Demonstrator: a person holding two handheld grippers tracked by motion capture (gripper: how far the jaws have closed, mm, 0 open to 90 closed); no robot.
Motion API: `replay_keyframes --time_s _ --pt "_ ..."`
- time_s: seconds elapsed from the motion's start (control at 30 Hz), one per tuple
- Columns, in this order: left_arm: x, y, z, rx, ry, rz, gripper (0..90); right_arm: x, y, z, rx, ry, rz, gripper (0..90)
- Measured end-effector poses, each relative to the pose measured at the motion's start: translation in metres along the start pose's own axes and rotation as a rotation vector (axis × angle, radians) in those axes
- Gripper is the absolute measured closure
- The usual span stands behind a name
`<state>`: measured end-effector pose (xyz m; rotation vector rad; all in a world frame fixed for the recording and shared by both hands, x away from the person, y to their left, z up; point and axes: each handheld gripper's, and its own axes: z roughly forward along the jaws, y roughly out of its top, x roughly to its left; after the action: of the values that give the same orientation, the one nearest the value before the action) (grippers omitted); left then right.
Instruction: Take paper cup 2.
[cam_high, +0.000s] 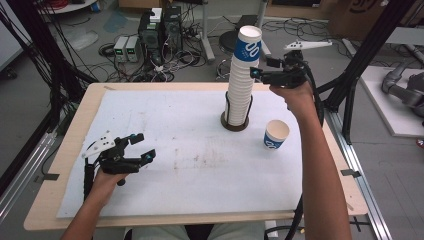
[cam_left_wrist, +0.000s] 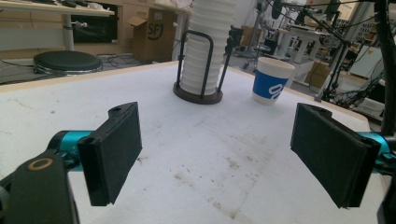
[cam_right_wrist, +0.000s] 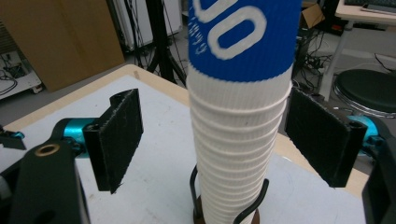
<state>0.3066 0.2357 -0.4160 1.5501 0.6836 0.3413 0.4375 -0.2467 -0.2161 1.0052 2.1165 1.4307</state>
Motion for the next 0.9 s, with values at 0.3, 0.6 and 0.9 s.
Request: replay_keyframes --time_s 0.3,0.6,0.9 --pt "0.0 0.0 0.0 -0.003 -0.002 -0.005 16.4 -0.006 0.024 0.014 -0.008 -0.029 0.011 19.9" --pt "0.002 0.0 -0.001 -0.007 -0.006 -0.008 16.4 -0.006 0.043 0.031 -0.012 -0.048 0.027 19.9" --pt "0.002 -0.001 0.0 -0.001 -0.01 -0.01 16.5 -0.004 0.048 0.038 -0.018 -0.073 -0.011 25.4"
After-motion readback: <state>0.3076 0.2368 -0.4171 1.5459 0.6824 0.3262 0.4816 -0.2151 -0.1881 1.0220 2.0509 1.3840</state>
